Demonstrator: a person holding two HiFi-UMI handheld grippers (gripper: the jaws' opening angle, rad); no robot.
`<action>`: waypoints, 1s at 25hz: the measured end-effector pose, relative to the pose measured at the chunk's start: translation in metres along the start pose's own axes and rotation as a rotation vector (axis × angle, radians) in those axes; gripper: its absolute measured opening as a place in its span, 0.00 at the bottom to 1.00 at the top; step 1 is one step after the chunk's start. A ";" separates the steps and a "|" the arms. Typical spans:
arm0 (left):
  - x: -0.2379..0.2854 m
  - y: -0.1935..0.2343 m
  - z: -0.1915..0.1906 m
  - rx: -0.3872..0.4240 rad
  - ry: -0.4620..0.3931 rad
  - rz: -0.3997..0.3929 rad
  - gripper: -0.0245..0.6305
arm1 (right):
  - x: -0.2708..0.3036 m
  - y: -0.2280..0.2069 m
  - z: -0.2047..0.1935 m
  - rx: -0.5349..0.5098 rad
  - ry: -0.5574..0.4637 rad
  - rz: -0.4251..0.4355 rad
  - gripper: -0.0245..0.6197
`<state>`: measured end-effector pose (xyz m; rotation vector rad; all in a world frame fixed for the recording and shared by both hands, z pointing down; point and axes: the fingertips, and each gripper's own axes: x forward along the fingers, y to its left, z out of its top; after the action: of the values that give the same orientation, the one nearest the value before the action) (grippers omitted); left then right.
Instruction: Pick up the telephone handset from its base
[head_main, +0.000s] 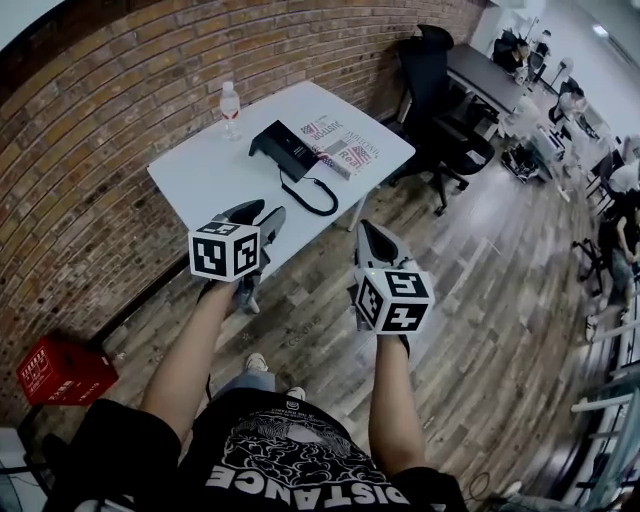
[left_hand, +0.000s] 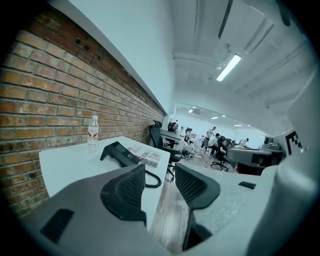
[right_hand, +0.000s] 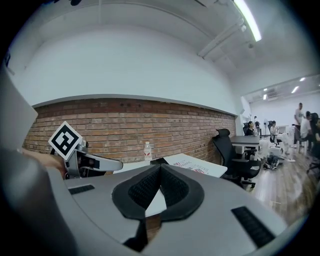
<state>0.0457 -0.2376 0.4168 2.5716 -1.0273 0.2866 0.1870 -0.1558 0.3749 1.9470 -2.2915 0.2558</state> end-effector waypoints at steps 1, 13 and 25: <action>0.004 0.002 0.000 -0.015 -0.002 -0.001 0.30 | 0.003 -0.002 0.000 -0.002 0.001 0.004 0.04; 0.077 0.059 0.005 -0.213 -0.030 -0.019 0.33 | 0.085 -0.018 0.005 -0.034 0.022 0.086 0.04; 0.172 0.146 -0.001 -0.447 -0.011 -0.056 0.33 | 0.206 -0.029 0.018 -0.063 0.080 0.166 0.04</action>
<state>0.0672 -0.4423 0.5083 2.1933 -0.9012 0.0213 0.1825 -0.3635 0.4005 1.6883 -2.3807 0.2695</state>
